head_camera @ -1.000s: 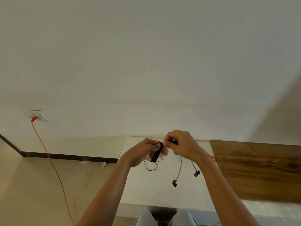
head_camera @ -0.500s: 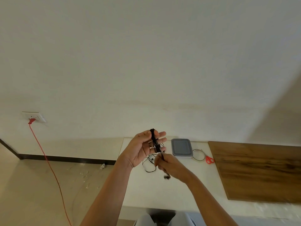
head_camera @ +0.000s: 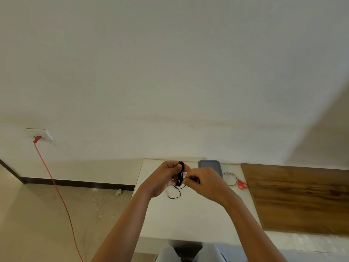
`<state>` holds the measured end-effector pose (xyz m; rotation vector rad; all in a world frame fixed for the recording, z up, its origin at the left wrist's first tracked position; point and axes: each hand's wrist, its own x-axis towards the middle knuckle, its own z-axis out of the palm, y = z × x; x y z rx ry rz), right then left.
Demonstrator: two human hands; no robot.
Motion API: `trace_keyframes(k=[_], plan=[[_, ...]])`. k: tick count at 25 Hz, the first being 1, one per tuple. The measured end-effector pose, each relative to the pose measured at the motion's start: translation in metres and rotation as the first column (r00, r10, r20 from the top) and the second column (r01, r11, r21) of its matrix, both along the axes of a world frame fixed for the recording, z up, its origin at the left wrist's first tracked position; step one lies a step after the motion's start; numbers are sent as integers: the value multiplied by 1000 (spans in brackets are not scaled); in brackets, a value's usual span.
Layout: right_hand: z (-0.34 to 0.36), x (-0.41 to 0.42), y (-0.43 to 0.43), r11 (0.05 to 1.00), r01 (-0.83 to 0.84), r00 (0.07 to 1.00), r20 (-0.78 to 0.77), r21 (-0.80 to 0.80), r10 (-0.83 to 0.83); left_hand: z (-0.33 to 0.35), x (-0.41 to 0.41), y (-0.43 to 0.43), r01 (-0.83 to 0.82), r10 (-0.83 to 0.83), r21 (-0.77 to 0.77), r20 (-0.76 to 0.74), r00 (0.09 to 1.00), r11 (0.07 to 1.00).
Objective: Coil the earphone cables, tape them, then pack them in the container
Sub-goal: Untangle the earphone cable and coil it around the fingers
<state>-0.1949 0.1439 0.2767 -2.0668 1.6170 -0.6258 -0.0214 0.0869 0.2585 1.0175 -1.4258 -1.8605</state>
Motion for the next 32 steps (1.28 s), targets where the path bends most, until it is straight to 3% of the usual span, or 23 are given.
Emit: trace_keyframes(k=[4,6,9,13,18,21,27,32], plan=[[12,-3,-15,994,28,997,69,-108,-21,-3,-2,5,110,-111,26,18,994,994],[13,-7,-23,998,8,976,219,-65,6,-4,-3,6,117,-117,63,-4,993,991],[10,-12,-31,993,-68,872,489,94,14,-5,-3,7,139,-135,102,-40,990,985],[-2,-15,-37,910,-305,645,764,281,-20,-5,-3,11,188,-166,158,-141,976,970],[-22,-9,-33,879,-328,509,849,345,-143,-6,-3,12,159,-103,210,-255,961,965],[-25,-7,-31,928,-207,535,830,309,-157,-9,-3,11,113,-28,276,-296,955,955],[-30,2,-27,968,38,602,768,249,-221,-11,-5,6,51,-26,223,-114,993,974],[-40,1,-28,934,89,581,744,345,-330,-22,-9,5,23,-12,-41,268,963,999]])
